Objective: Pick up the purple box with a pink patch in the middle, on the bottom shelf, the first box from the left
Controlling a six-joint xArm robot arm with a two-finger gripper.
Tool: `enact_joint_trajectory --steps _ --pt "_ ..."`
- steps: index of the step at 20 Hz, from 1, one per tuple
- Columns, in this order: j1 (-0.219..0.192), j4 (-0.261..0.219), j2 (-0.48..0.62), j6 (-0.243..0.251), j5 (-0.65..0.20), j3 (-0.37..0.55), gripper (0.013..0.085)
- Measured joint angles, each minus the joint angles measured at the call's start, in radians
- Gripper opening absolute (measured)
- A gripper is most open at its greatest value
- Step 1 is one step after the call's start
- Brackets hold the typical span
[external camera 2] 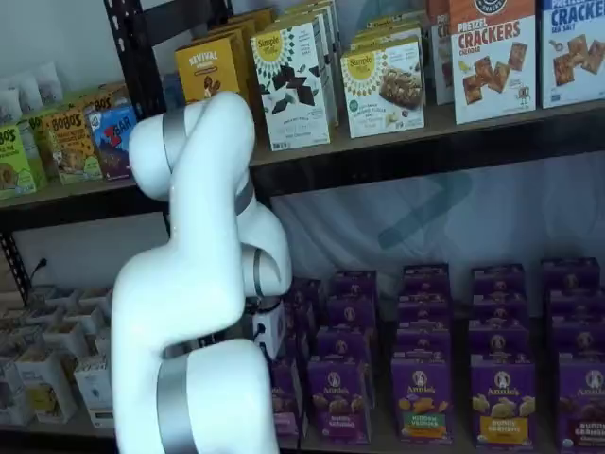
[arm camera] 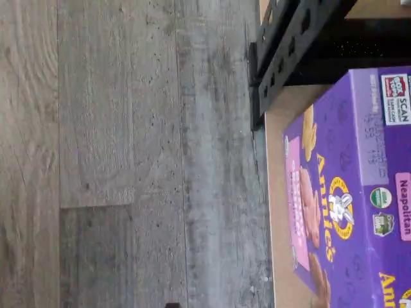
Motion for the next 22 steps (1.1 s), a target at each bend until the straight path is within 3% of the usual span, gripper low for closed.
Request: enact_joint_trajectory --steps 4,12,22 --pt "0.003 0.05 0.005 -0.041 0.037 -0.014 0.085" --pt "0.019 0.174 0.005 -0.144 -0.026 0.001 0.085" --pt "0.021 0.153 0.059 -0.119 -0.017 -0.071 0.085"
